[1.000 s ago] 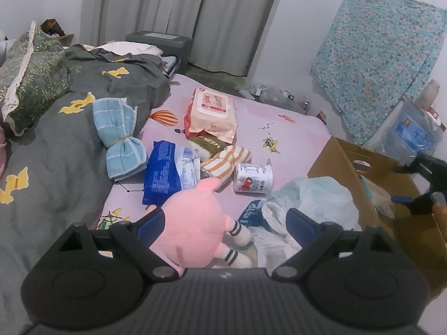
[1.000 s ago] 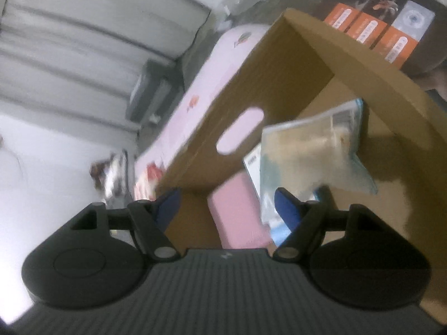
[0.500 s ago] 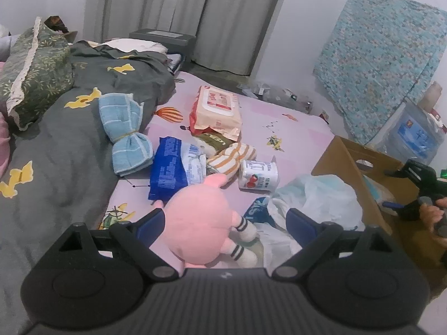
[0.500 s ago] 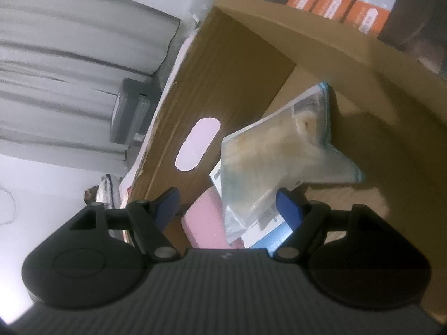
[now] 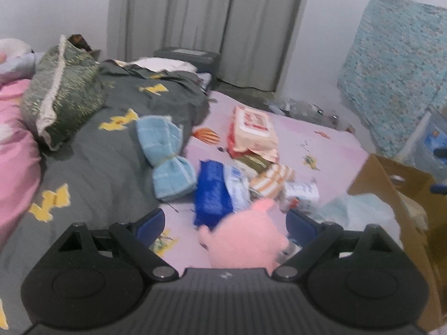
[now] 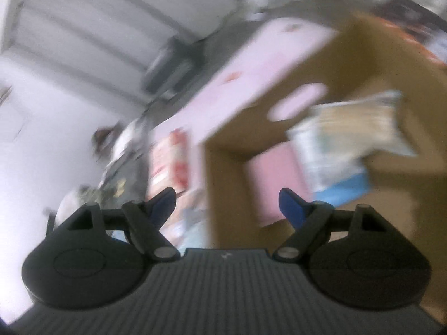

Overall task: Organize soft objects
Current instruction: 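Move the right tool back to the blue wet-wipe pack on the bed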

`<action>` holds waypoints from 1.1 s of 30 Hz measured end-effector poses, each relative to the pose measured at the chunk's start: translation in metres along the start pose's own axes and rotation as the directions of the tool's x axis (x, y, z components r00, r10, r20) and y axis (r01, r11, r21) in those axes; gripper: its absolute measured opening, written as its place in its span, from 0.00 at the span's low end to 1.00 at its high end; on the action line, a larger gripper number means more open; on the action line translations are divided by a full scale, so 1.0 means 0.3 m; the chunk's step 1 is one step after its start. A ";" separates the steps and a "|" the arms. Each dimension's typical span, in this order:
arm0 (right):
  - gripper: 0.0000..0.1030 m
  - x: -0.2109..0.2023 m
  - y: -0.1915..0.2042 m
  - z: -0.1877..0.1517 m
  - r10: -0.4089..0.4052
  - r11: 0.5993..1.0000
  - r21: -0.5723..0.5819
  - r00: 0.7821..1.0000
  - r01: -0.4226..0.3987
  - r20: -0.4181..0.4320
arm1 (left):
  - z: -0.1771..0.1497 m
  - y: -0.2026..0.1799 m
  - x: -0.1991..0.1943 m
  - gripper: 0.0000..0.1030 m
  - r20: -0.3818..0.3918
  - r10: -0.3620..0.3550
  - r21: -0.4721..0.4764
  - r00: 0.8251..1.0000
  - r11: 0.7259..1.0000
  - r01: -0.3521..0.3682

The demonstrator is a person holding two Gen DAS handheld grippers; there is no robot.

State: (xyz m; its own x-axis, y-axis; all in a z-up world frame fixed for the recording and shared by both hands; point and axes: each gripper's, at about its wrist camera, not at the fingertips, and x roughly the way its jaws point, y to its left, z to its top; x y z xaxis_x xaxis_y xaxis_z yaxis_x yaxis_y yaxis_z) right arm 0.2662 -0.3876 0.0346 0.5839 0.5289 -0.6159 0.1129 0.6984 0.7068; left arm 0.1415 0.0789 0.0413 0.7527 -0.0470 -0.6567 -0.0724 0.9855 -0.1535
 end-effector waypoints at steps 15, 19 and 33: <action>0.80 0.658 0.623 -0.222 0.081 0.951 -0.240 0.909 -0.193 -0.410 | 0.092 0.047 0.182 0.77 -0.032 0.013 -0.002 0.999 1.000 -0.013; 0.70 0.834 0.602 -0.261 -0.003 0.970 -0.218 0.887 -0.110 -0.462 | 0.093 0.049 0.295 0.71 -0.142 -0.019 -0.029 0.990 0.999 0.015; 0.55 1.128 0.494 -0.327 -0.082 0.988 -0.154 0.847 0.001 -0.525 | 0.077 0.093 0.563 0.72 -0.338 -0.084 -0.145 0.937 0.989 0.036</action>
State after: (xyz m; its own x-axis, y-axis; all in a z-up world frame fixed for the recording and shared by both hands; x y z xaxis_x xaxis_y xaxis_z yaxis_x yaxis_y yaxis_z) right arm 0.4017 -0.0579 -0.1032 0.0637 0.6436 -0.7627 -0.0114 0.7647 0.6443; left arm 0.2816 0.1022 -0.0569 0.4906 -0.1816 -0.8523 -0.1398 0.9490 -0.2827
